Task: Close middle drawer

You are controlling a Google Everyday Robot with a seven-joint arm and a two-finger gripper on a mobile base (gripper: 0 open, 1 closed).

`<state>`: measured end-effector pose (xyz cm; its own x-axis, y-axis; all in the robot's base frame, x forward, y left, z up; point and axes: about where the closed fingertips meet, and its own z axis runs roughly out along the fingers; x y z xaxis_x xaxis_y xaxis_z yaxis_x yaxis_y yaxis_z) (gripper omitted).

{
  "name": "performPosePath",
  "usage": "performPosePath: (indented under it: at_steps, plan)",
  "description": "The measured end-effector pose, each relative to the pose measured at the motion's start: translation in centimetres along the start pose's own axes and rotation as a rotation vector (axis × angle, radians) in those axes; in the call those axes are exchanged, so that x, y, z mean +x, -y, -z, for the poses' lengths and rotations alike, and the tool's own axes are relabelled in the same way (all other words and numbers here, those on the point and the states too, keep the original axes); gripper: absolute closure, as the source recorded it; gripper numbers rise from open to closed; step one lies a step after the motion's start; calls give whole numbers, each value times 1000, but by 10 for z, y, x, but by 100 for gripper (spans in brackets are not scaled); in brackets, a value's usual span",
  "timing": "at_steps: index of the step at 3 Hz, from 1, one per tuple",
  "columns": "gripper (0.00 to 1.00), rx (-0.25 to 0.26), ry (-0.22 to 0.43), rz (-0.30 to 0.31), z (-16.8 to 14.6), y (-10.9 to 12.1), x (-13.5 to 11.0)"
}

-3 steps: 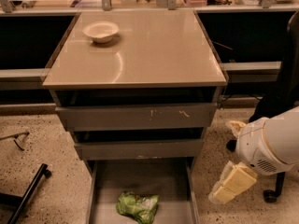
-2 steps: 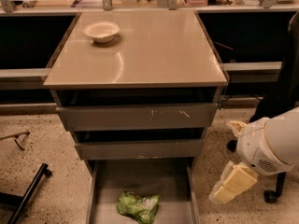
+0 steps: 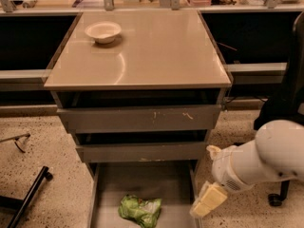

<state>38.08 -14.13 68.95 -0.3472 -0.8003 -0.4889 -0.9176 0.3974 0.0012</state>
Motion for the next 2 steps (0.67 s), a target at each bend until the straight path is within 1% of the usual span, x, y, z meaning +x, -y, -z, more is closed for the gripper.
performPosePath:
  at_steps: [1,2]
  plan:
    - [0,-42,-15,-60,-85,-2,35]
    - [0,-40,22,-113,-166,6,51]
